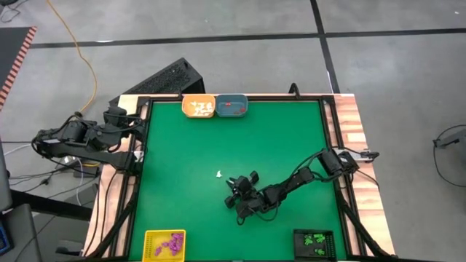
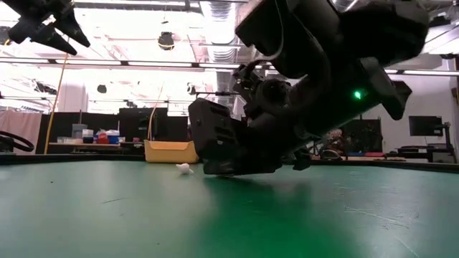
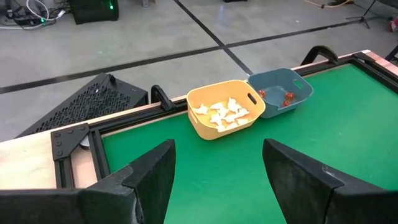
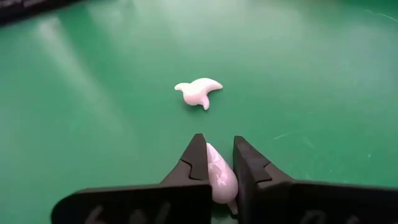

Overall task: Sort Halloween decoration
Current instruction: Put the white ghost into the orange bin

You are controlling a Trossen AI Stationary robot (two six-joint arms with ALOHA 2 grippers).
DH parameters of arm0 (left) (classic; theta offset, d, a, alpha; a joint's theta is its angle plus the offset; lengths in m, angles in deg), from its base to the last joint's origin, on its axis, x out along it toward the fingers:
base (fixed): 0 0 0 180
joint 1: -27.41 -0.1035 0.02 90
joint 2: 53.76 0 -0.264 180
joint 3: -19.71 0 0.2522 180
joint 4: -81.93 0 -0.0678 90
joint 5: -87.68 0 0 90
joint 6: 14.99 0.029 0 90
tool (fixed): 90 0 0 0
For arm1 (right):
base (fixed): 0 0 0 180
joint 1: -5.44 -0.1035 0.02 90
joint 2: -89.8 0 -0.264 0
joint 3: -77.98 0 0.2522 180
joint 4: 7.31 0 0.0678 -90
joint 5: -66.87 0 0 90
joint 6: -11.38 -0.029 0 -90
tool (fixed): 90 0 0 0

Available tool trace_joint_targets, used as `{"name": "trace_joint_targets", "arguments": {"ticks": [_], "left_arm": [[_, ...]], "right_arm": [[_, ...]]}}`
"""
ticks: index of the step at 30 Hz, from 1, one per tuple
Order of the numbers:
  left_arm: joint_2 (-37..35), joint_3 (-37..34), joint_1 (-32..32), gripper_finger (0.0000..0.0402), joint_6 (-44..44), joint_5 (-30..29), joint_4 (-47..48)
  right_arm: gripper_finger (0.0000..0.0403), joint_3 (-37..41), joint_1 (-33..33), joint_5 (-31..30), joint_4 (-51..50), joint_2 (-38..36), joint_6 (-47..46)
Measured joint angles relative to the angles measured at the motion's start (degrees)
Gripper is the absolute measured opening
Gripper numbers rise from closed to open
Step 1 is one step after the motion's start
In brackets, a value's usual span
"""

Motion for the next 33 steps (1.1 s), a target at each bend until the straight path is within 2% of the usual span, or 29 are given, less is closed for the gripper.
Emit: {"name": "trace_joint_targets", "arguments": {"ticks": [3, 7, 19, 25, 30, 33], "left_arm": [[0.00, 0.00, 0.00, 0.0231, 0.00, -0.21, 0.00], [0.00, 0.00, 0.00, 0.0231, 0.00, -0.26, 0.00], [0.00, 0.00, 0.00, 0.0231, 0.02, -0.38, 0.00], [0.00, 0.00, 0.00, 0.0231, -0.92, -1.95, 0.00], [0.00, 0.00, 0.00, 0.0231, -1.84, -2.51, -0.02], [0.00, 0.00, 0.00, 0.0231, -2.05, -2.52, 0.00]], "right_arm": [[0.0032, 0.06, 0.65, 0.34, -0.27, -2.61, 2.65], [0.0030, 0.19, 1.56, 3.76, -1.37, -6.03, 6.79], [0.0032, -0.01, 5.75, 3.14, -0.31, -16.35, 15.91], [0.0035, -0.03, 11.10, 3.29, 4.91, -17.52, 21.53], [0.0032, -0.05, 16.89, 11.78, 14.87, -17.66, 29.82], [0.0034, -0.13, 20.69, 14.03, 18.49, -17.66, 32.27]]}}
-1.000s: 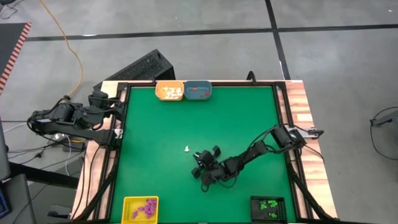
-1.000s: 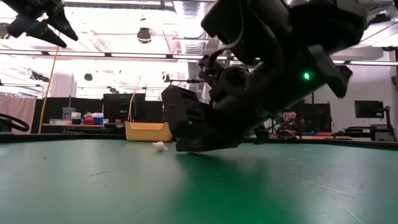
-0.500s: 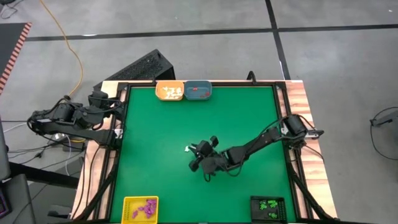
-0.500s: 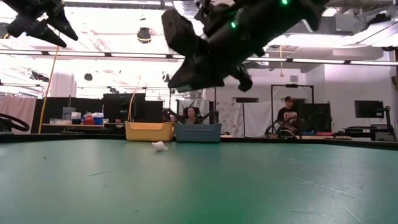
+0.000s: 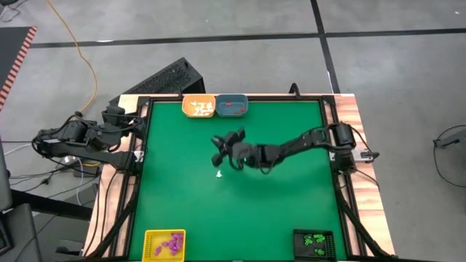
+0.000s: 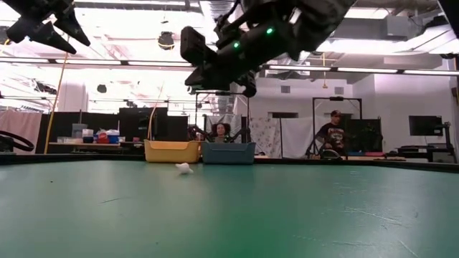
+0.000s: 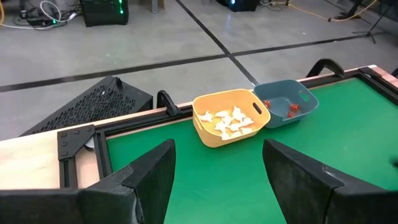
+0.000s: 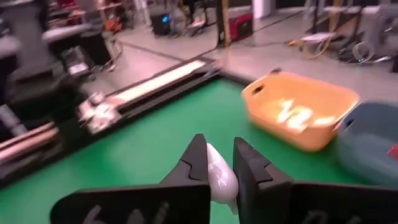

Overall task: Sort Halloween decoration
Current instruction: Put the white ghost into the orange bin

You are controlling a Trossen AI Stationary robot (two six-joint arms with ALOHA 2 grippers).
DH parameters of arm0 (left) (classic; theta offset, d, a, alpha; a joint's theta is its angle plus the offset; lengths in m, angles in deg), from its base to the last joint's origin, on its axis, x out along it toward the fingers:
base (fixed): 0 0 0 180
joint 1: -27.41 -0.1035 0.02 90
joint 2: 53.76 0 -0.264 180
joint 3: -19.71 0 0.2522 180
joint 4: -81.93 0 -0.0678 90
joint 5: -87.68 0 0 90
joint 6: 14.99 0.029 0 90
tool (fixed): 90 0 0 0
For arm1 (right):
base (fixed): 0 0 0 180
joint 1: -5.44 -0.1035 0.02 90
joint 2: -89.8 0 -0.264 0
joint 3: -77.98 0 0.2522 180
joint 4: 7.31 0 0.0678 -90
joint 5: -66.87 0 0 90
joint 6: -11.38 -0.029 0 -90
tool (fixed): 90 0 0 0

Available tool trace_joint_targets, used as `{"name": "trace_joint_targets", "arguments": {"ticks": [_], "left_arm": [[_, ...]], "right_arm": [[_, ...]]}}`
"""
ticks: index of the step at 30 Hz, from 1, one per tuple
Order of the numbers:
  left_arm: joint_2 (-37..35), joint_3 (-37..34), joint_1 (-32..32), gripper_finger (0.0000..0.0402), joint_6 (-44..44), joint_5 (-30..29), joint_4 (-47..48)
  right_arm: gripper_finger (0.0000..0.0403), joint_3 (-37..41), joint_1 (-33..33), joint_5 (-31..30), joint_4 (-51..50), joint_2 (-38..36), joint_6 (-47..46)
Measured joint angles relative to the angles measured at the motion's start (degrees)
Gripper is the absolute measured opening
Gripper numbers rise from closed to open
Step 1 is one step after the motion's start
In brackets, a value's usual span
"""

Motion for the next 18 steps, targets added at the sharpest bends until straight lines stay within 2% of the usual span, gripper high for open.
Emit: {"name": "trace_joint_targets", "arguments": {"ticks": [3, 9, 14, 18], "left_arm": [[0.00, 0.00, 0.00, 0.0231, -0.32, -0.20, 0.00], [0.00, 0.00, 0.00, 0.0231, -0.52, -1.26, 0.00], [0.00, 0.00, 0.00, 0.0231, -0.52, -2.82, 0.00], [0.00, 0.00, 0.00, 0.0231, -0.50, -3.35, 0.00]], "right_arm": [[0.0035, -1.72, 3.89, 1.70, 0.20, 0.00, 0.97], [0.0035, -6.00, 11.57, 11.27, 0.25, -0.04, 4.31], [0.0035, -8.76, 16.83, 12.55, 0.31, -0.04, 4.49], [0.0035, -11.86, 20.46, 13.04, 0.49, 1.98, 0.15]]}}
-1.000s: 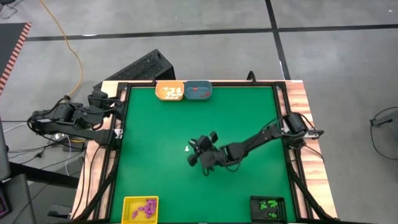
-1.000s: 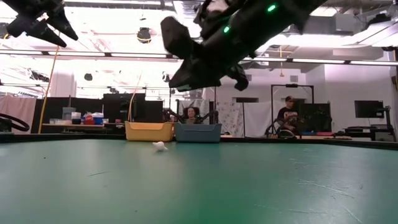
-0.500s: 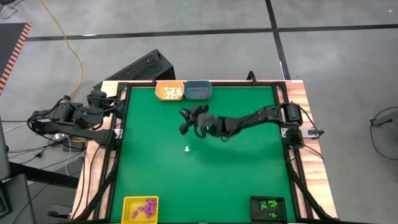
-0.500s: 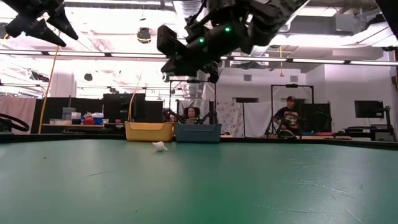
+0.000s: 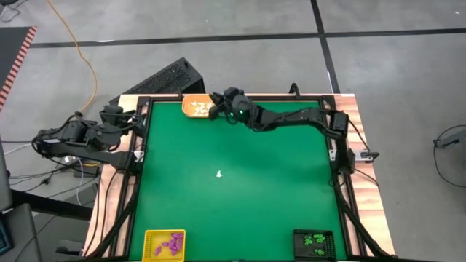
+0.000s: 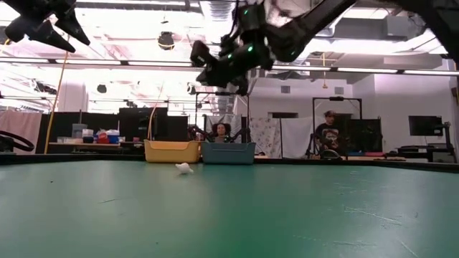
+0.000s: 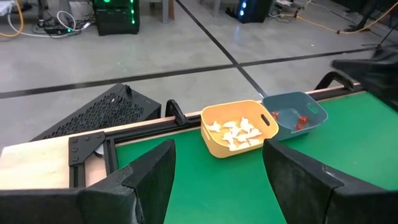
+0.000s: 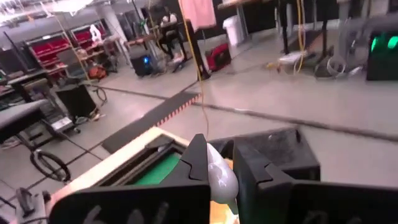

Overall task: Sort Halloween decoration
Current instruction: Put the white ghost into the orange bin

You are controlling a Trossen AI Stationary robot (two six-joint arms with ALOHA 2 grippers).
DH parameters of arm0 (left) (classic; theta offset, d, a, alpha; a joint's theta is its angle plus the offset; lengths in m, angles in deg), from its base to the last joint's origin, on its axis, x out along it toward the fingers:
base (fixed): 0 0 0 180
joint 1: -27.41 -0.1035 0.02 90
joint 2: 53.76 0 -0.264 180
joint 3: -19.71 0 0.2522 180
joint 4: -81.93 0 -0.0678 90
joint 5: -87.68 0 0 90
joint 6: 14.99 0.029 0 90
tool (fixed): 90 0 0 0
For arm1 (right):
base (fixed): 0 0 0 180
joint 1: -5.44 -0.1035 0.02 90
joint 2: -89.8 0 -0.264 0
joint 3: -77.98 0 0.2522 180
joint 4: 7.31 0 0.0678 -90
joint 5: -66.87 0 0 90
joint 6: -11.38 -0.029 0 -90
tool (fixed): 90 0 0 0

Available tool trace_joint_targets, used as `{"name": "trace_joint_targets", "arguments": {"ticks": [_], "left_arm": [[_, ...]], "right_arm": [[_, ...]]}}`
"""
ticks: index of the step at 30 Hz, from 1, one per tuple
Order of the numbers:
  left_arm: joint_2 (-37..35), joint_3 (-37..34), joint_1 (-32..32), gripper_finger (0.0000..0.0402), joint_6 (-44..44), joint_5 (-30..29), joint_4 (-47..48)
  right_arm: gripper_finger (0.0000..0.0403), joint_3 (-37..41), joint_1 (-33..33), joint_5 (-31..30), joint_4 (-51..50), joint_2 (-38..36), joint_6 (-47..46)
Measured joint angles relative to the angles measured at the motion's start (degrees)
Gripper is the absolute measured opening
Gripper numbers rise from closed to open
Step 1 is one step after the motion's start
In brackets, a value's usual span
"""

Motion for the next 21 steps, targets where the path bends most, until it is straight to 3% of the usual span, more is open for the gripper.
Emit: {"name": "trace_joint_targets", "arguments": {"ticks": [10, 21], "left_arm": [[-0.02, -0.02, -0.02, 0.0231, 0.00, -0.68, 0.03], [-0.04, -0.02, -0.09, 0.0231, 0.00, -0.36, 0.04]], "right_arm": [[0.0035, -13.84, 3.85, 5.61, 0.45, 12.19, -1.68], [0.0036, -22.28, 5.57, 8.57, -6.63, 21.03, -5.09]]}}
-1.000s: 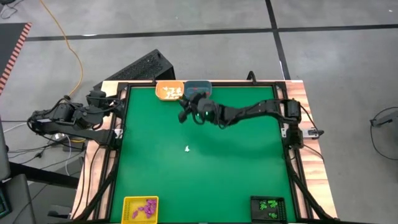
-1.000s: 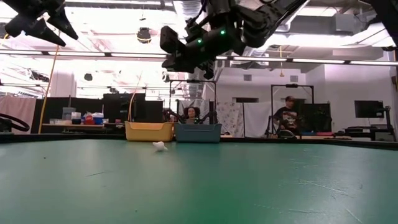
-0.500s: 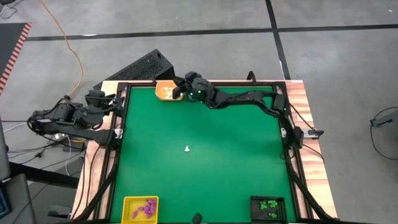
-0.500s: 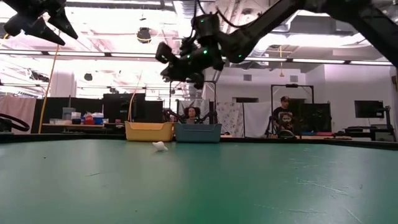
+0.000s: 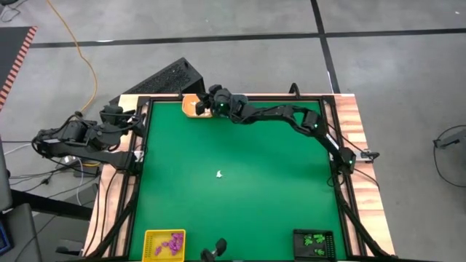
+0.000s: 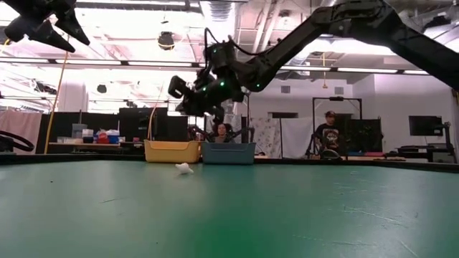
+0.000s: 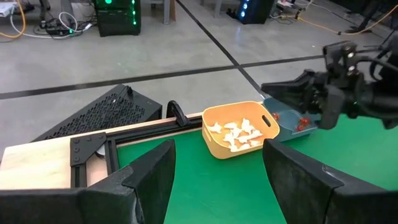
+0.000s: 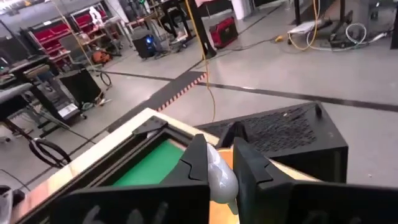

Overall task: Sort Halloween decoration
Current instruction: Put the white ghost into the orange bin

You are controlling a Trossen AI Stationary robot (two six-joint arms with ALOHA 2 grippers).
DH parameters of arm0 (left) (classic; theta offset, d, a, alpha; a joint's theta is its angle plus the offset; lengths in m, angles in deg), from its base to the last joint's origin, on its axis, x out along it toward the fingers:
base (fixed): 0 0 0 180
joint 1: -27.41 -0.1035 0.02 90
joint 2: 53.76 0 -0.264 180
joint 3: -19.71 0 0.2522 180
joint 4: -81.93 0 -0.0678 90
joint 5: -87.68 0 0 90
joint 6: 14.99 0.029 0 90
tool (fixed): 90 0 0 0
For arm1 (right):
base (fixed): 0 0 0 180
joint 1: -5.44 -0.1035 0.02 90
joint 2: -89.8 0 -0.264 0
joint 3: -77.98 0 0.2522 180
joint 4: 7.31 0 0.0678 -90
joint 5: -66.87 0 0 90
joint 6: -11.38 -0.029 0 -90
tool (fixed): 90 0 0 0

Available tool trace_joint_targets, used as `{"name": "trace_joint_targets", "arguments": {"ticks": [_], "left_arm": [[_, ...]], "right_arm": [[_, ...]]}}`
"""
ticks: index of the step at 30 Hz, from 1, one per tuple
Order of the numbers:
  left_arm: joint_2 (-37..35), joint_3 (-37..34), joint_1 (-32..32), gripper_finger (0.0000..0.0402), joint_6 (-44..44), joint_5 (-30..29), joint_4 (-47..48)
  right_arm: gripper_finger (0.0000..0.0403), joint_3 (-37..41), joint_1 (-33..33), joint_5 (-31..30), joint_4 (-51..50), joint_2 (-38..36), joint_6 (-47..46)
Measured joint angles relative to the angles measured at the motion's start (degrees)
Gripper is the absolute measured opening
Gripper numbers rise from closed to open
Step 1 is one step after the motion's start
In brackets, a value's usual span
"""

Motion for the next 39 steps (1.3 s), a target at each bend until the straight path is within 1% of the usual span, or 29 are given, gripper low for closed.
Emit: {"name": "trace_joint_targets", "arguments": {"ticks": [5, 8, 13, 21, 22, 25, 29, 32, 36, 39], "left_arm": [[0.00, 0.00, -0.02, 0.0231, 0.00, 0.03, 0.00], [0.00, 0.00, -0.02, 0.0231, 0.00, 0.00, 0.00], [0.00, 0.00, -0.02, 0.0231, 0.01, -0.02, 0.00], [0.00, 0.00, -0.02, 0.0231, 0.20, -0.90, 0.05], [0.00, 0.00, -0.02, 0.0231, 0.22, -0.89, 0.05], [0.00, 0.00, -0.02, 0.0231, 0.22, -0.66, 0.06], [0.00, 0.00, -0.02, 0.0231, 0.84, -0.59, 0.16], [0.00, 0.00, -0.02, 0.0231, 1.68, -0.56, 0.16], [0.00, 0.00, -0.02, 0.0231, 1.70, 0.11, 0.47], [0.00, 0.00, -0.02, 0.0231, 1.66, 0.57, 0.90]], "right_arm": [[0.0037, -0.80, -0.02, 0.02, -1.77, 1.45, -0.68], [0.0044, -0.80, 0.17, -0.03, -2.98, 1.45, -1.51], [0.0076, -0.80, 0.35, -0.02, -3.76, 1.45, -1.53], [0.0138, -0.80, 0.42, 0.01, -3.71, 1.45, -1.51], [0.0145, -0.80, 0.43, 0.69, -3.67, 1.43, -1.50], [0.0161, -0.69, 0.50, 5.96, -3.63, 0.29, -0.05], [0.0162, -0.72, 0.40, 14.98, -6.39, -5.76, 4.77], [0.0155, -0.84, -0.60, 19.95, -15.86, -12.55, 9.35], [0.0147, -0.80, -4.16, 20.70, -35.06, -21.76, 18.06], [0.0144, -0.82, -7.97, 19.82, -51.42, -27.96, 20.91]]}}
